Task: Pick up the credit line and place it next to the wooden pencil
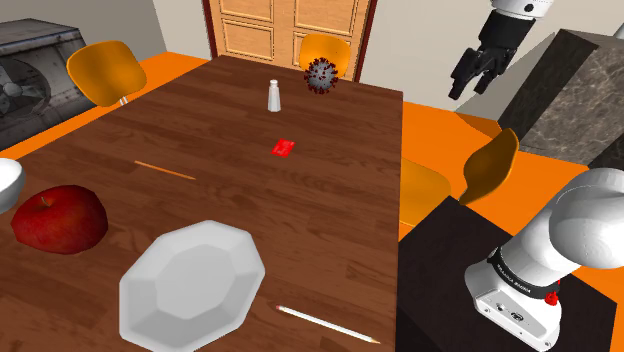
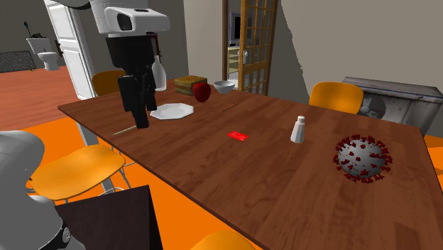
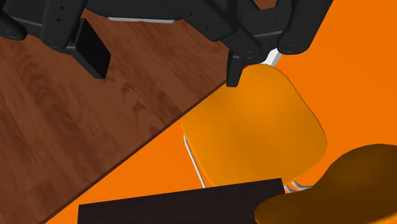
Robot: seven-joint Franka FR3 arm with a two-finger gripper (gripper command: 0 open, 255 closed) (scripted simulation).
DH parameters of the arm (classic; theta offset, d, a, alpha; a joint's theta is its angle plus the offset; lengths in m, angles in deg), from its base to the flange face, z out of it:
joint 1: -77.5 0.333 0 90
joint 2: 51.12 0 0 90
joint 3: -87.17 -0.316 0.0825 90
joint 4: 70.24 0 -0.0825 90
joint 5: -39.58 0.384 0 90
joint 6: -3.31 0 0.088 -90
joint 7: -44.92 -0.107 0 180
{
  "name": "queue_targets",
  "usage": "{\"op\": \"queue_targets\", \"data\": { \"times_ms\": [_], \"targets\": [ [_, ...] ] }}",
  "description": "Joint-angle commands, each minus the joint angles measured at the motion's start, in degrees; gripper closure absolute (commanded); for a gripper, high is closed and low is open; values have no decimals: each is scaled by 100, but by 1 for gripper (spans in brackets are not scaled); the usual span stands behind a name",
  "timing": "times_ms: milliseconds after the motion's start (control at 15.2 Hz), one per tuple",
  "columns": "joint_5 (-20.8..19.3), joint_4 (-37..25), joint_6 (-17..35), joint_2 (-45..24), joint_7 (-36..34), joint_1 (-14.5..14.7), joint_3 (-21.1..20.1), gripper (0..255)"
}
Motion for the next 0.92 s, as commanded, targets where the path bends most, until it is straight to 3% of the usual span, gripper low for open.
{"op": "queue_targets", "data": {
  "times_ms": [0, 396, 858],
  "targets": [
    [0, 0, 0, 0, 0, 0, 0, 0],
    [267, 505, 1090, -245, -1388, 14, -942, 0],
    [227, 514, 2333, -1180, -3119, -165, -2110, 0]
  ]
}}
